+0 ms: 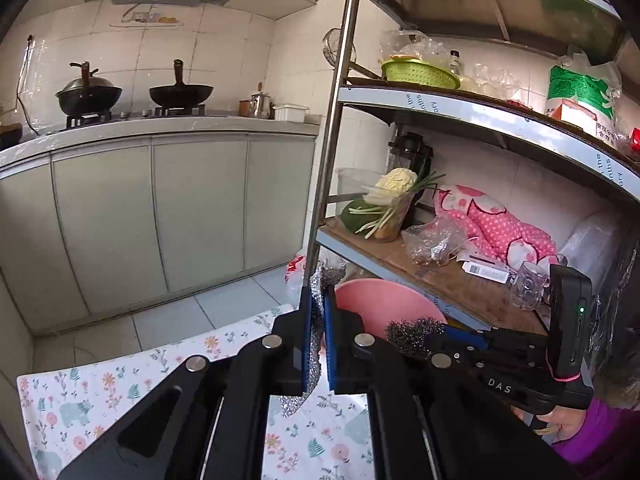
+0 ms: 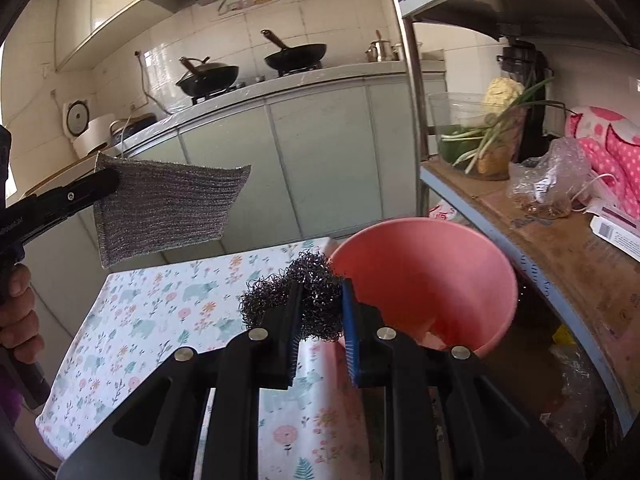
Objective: Collect trash
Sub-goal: 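Carry the scrubber pad and steel wool to the pink bucket and release them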
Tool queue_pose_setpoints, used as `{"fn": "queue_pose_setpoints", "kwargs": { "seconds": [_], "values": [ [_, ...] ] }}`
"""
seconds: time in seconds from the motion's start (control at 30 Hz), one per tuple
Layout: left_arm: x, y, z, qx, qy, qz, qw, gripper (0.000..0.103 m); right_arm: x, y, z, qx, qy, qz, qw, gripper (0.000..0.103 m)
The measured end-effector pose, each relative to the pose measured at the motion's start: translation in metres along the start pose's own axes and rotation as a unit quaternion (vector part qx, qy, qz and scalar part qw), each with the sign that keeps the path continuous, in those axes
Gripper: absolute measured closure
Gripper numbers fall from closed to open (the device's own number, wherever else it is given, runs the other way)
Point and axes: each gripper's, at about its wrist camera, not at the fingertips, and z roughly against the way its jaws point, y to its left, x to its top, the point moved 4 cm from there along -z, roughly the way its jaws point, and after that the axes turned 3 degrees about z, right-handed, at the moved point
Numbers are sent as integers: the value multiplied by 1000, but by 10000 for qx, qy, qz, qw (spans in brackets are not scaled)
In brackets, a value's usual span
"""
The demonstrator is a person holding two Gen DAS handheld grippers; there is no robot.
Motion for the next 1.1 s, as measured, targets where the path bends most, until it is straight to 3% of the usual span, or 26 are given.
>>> {"fn": "queue_pose_setpoints", "kwargs": {
  "seconds": [0.47,1.1],
  "values": [
    [4,-58,-113,-587,471,-63,9971,98,8,-54,-13,-533,-199,-292,9980,84],
    [-34,-60,-188,-520,1146,1,9921,98,-12,-94,-51,-929,164,-625,9936,84]
  ]
}}
